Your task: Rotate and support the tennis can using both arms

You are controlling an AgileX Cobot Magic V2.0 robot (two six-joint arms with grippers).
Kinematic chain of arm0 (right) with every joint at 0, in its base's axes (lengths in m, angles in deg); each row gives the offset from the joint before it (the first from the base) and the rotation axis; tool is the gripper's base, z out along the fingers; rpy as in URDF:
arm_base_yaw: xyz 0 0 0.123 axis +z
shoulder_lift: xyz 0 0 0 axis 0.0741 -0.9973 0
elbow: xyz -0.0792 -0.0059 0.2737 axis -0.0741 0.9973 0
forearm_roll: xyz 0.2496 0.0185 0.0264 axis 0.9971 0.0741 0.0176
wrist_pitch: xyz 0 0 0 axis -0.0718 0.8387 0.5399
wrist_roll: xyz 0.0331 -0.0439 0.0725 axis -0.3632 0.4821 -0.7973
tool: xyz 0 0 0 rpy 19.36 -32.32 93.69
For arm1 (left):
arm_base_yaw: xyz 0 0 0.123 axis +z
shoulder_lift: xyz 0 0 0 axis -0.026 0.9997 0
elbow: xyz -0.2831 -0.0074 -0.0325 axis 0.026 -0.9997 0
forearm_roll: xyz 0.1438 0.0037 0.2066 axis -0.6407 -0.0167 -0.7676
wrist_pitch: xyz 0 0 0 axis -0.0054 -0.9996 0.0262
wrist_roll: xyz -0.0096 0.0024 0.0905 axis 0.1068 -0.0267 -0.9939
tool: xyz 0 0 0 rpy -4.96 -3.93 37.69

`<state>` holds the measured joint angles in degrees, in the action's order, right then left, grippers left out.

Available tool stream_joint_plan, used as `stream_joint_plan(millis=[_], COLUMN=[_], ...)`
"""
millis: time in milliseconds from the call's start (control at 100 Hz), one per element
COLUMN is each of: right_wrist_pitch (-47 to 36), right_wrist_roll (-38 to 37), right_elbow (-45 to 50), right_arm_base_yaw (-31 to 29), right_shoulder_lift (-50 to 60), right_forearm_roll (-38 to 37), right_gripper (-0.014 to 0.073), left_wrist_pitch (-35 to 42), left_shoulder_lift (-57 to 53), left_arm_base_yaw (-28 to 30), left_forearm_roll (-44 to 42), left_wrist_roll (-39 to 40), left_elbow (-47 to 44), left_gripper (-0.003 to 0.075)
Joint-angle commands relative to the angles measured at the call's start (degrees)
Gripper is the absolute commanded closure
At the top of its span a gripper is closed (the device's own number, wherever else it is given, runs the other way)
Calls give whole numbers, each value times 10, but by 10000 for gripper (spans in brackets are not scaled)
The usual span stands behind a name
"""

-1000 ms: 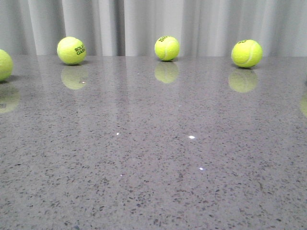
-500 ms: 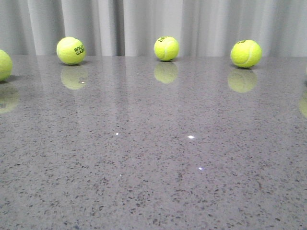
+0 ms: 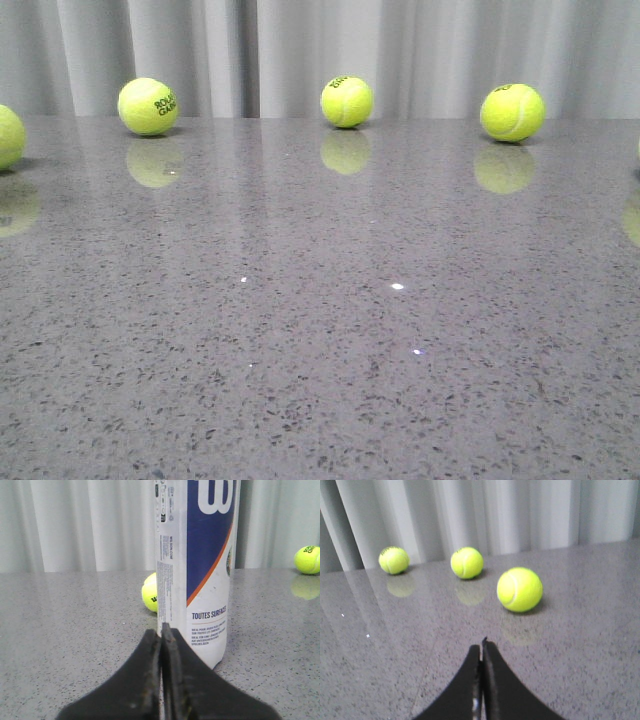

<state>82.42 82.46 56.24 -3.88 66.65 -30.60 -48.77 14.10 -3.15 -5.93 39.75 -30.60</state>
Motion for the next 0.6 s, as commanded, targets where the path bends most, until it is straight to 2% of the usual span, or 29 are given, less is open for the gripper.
stream_joint_plan(millis=[0, 210, 590], right_wrist_pitch=[-74, -154, -147], right_wrist_roll=[-16, -43, -43], right_elbow=[8, 64, 62], right_arm_base_yaw=[1, 1, 1], right_shoulder_lift=[12, 12, 12], right_forearm_roll=[-9, -10, -10], right_gripper=[662, 662, 662], left_wrist_pitch=[47, 47, 47], left_shoulder_lift=[-22, -22, -22], left_arm_base_yaw=[2, 2, 2], left_forearm_roll=[4, 4, 4], left_wrist_roll=[6, 6, 6], left_elbow=[-27, -27, -27], left_gripper=[741, 741, 741])
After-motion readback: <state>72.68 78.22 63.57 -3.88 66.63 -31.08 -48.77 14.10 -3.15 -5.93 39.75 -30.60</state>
